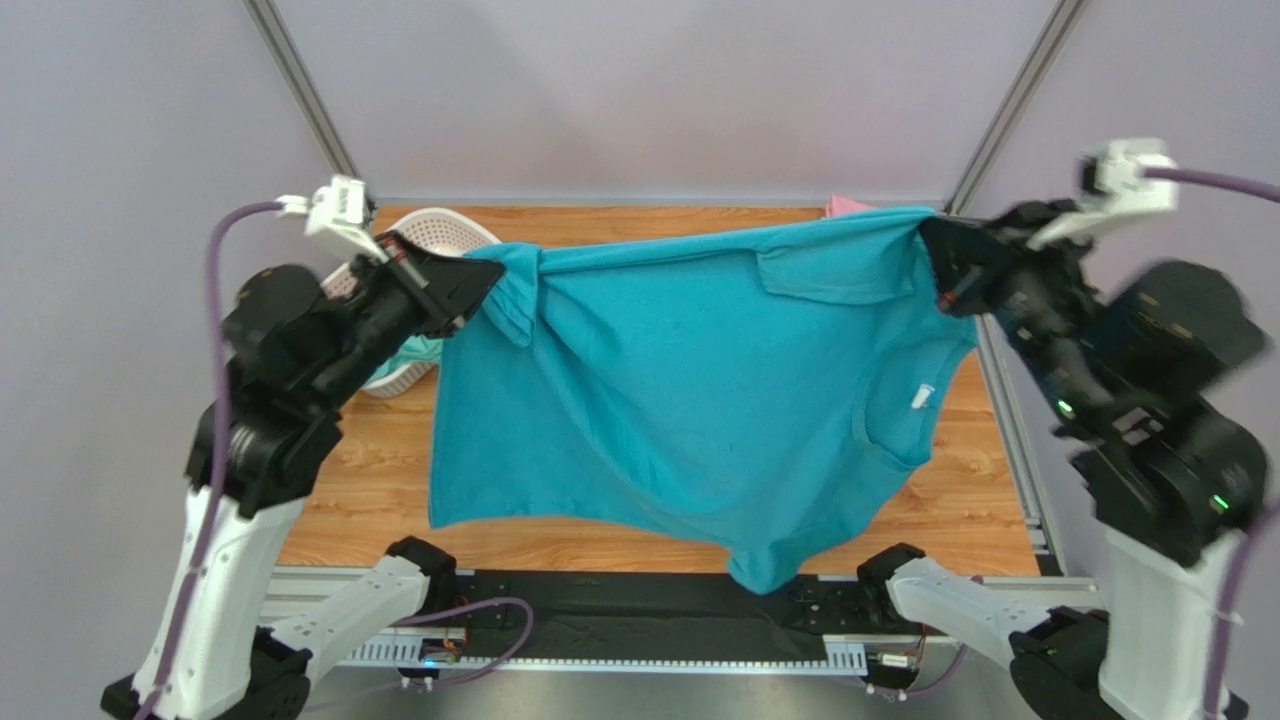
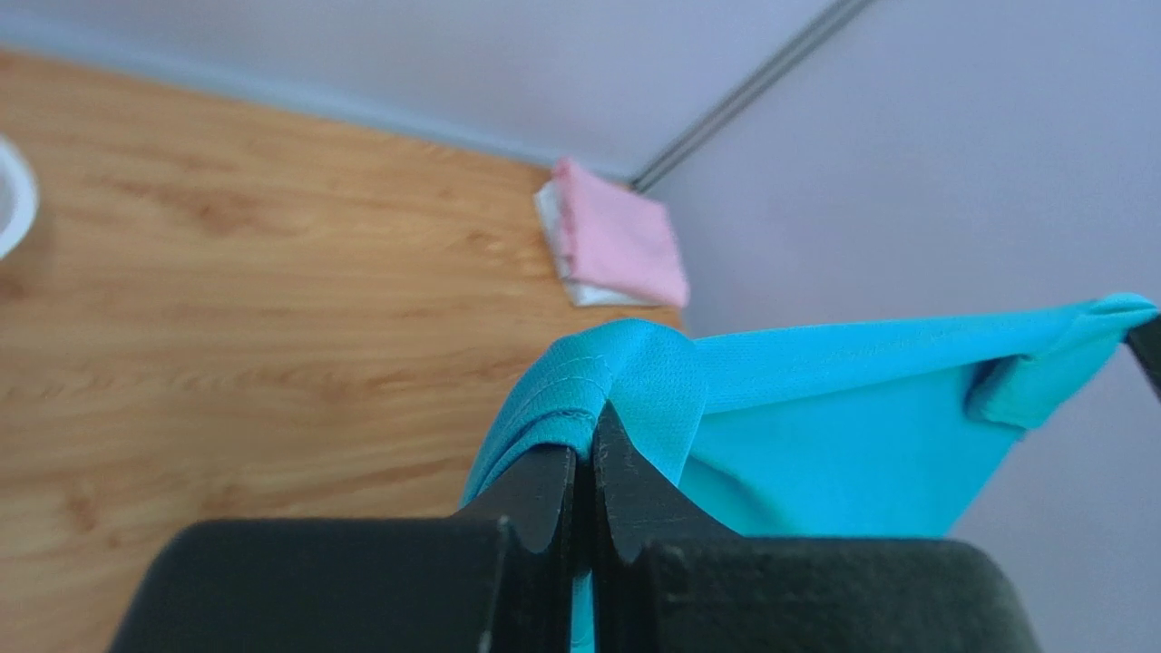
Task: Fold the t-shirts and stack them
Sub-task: Flatten the tshirt out
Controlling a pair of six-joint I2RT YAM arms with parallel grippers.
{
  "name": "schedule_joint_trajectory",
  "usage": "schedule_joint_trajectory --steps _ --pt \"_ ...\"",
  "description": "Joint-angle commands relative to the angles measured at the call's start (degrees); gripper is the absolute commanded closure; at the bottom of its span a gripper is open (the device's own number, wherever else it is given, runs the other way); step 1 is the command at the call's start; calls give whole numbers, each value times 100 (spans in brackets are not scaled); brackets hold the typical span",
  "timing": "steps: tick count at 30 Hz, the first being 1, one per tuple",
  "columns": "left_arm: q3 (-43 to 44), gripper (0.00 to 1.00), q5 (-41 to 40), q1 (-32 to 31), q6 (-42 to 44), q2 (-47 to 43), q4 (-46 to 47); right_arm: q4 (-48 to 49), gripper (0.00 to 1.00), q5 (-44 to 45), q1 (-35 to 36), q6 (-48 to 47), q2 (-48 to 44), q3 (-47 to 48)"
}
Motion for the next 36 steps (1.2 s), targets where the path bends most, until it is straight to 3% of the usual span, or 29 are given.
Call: schedule_joint_trajectory --steps 1,3,4,5,7,8,10,12,13,14,15,17,26,31,36 --pt "-494 100 -1316 36 -154 736 -502 456 100 1516 -214 -394 744 -875" --pt "-879 96 -1773 54 -312 1279 -529 957 100 706 -881 -289 1182 -1306" --pt "-986 86 -2106 71 -348 1474 -485 1159 100 334 -1127 -254 1342 -1821" --pt "-1118 65 -2205 150 -409 1937 -494 1596 100 60 -1512 -71 1509 -2044" --pt "-1163 56 -2276 264 -427 2414 -494 2011 100 -643 -1770 -42 2185 -2440" --pt "-1128 25 -2294 387 -419 2851 -494 2370 100 -820 -1893 -77 2483 -2668" --pt "-997 1 -2303 484 -427 3240 -616 2470 83 -988 -1903 -261 3283 -2653" --pt "-812 0 -2346 520 -418 3593 -801 2226 65 -989 -1903 -289 3706 -2425" --pt "-786 0 -2312 520 -427 3637 -853 2094 46 -989 -1903 -228 4003 -2328" --pt "-855 0 -2242 520 -445 3629 -863 1892 35 -815 -1903 -132 4076 -2284" --pt "-934 0 -2093 520 -471 3585 -845 1829 10 -752 -1903 -26 4085 -2335" --pt "-1240 0 -1943 502 -489 3411 -775 1802 0 -629 -1903 176 3884 -2694" --pt "-2297 0 -1337 -358 -480 2926 -328 1986 0 -1320 -1877 1433 2233 -4936" --pt "-2096 0 -994 -675 -454 3688 -99 2417 0 -1612 -1859 1399 2029 -5973" --pt "-1858 0 -730 -676 -436 4489 165 2488 0 -1691 -1841 1320 2362 -6071"
